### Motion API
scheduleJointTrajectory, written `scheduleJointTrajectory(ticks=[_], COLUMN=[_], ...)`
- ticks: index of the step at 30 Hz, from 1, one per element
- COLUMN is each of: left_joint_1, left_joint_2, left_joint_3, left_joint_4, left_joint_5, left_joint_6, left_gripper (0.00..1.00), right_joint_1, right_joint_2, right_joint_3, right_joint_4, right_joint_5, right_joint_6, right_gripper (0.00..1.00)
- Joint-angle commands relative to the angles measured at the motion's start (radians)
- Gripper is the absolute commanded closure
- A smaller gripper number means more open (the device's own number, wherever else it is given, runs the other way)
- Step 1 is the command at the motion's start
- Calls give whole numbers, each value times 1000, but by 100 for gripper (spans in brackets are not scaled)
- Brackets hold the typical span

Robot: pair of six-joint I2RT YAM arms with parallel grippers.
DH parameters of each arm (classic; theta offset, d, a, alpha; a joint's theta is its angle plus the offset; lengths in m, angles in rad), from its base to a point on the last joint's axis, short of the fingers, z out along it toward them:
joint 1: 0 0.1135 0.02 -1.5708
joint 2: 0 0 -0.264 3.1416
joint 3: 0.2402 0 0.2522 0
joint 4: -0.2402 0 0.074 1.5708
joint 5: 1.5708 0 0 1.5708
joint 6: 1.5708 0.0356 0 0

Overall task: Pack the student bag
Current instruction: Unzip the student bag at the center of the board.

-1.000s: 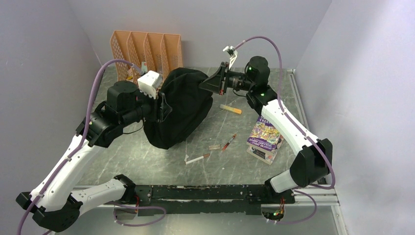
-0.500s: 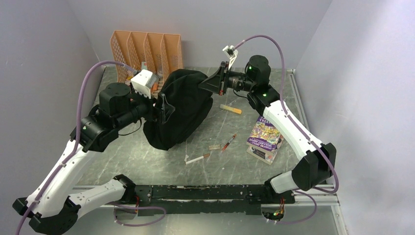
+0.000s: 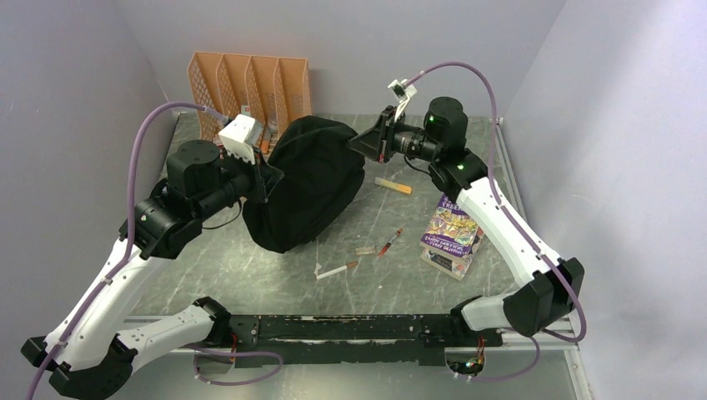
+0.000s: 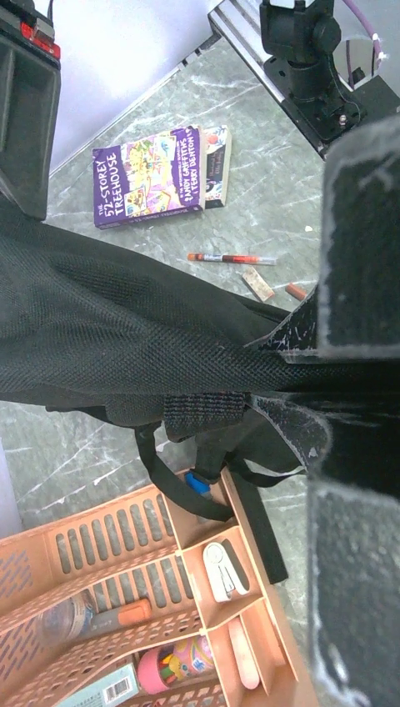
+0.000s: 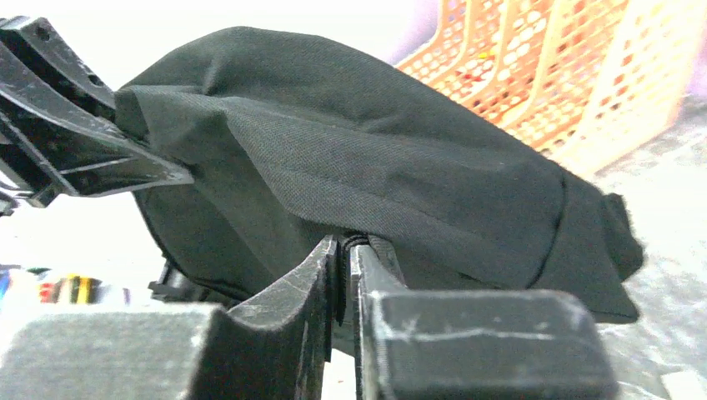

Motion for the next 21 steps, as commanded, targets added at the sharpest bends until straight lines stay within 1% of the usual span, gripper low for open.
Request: scheduleJointTrajectory(ticks=[1,4,6,8,14,16,17,21], left_joint_1=[8,8,8,8,8,8,8,8], left_joint_2=[0,-1,-1,-1,-1,-2,-1,-4], left_joint_3=[24,22,24,22,21,18,18,17], left_joint_4=[40,37,36,33,28,29,32,31], left_joint_5=[-6,-9,-9,-9,-13,-11,-9,-6], left_joint_6=[0,-2,-2,-1,4,4,6,16], left_gripper=[95,95,95,95,95,95,95,95], right_joint_1=[0,-1,-2,-2,-8,-9,-8,-11], right_joint_2=[-48,-57,-67,-79,-117,-121,-120,-112], right_joint_3=[25,28,25,18,2,1,1,-14], right_joint_4=[-67,-87,-92,-94,-97,-107,-113,-118], right_joint_5=[141,175,205,235,301,307,304,229], right_joint_6=[-37,-39,-40,-39,-37,-38,-39,-28], right_gripper=[76,55,47,42,35,34,35,42])
